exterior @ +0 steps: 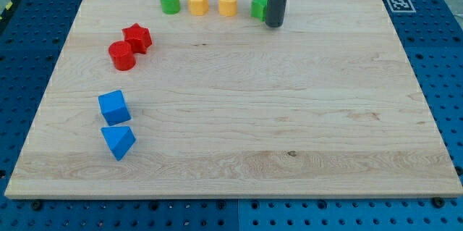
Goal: Slide the red star slightly right
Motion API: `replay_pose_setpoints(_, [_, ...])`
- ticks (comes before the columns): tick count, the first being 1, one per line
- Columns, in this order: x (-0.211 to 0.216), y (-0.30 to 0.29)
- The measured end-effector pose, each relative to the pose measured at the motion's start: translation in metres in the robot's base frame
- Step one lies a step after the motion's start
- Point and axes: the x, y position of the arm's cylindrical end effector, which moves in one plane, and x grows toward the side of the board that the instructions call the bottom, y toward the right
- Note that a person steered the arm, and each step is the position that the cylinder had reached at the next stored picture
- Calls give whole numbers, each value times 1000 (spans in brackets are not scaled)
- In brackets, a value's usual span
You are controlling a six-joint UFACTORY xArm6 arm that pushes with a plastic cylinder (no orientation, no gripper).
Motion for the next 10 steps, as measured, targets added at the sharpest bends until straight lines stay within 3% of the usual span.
replay_pose_setpoints(1, [36, -6])
replay_pose_setpoints(3, [37, -22])
replay_pose_setpoints(7, [-27, -265])
replay_pose_setpoints(9, [23, -295])
replay_pose_setpoints(10, [26, -294])
